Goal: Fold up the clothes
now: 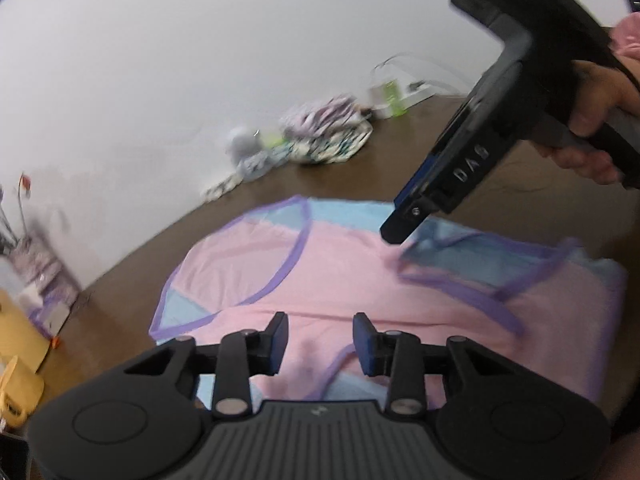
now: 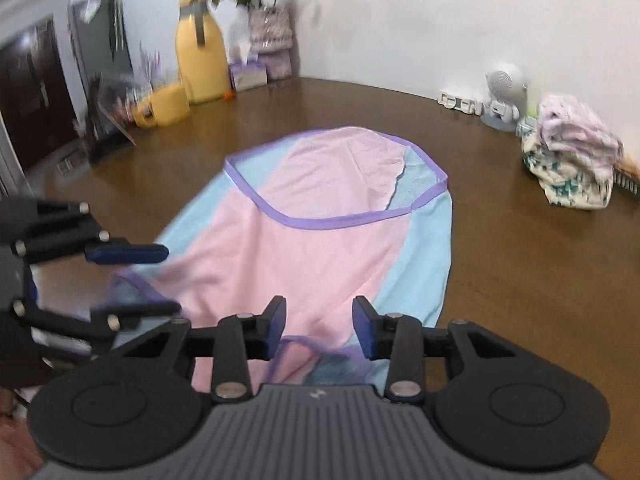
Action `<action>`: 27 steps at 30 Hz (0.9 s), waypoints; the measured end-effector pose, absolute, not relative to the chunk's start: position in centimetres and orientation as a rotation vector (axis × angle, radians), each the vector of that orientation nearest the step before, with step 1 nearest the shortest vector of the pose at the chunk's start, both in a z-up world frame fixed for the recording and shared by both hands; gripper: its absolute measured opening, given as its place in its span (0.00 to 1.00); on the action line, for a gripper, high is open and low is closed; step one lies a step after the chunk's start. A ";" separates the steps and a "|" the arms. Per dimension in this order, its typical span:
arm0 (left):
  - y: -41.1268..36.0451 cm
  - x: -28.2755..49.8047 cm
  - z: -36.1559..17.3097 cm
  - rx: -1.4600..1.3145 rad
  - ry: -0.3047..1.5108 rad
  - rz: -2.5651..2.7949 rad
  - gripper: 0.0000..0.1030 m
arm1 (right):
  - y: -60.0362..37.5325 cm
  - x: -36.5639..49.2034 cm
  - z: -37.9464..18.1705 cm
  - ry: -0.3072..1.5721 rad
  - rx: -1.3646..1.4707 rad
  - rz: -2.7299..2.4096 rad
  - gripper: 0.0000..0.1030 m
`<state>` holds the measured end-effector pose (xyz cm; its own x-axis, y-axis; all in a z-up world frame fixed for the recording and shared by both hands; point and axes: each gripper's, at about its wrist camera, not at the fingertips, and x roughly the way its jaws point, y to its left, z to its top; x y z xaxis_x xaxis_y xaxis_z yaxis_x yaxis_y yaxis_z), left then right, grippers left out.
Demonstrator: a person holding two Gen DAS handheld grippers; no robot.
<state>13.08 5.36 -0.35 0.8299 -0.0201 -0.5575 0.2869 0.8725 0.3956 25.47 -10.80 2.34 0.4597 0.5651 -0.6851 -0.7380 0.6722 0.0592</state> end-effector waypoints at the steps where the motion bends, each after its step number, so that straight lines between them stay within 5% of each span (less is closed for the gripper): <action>1: 5.6 13.6 -0.7 0.487 0.597 -0.165 0.21 | -10.4 25.8 1.8 0.752 -0.285 0.810 0.30; 8: 7.9 13.0 -1.9 0.486 0.672 -0.135 0.18 | -12.0 27.0 -0.6 0.801 -0.339 0.757 0.24; 23: 8.9 11.5 -1.8 0.592 0.709 -0.046 0.23 | -12.3 27.8 -0.3 0.804 -0.203 0.755 0.36; 27: 9.1 11.6 -1.8 0.579 0.712 -0.036 0.02 | -12.1 27.4 -0.8 0.801 -0.205 0.765 0.41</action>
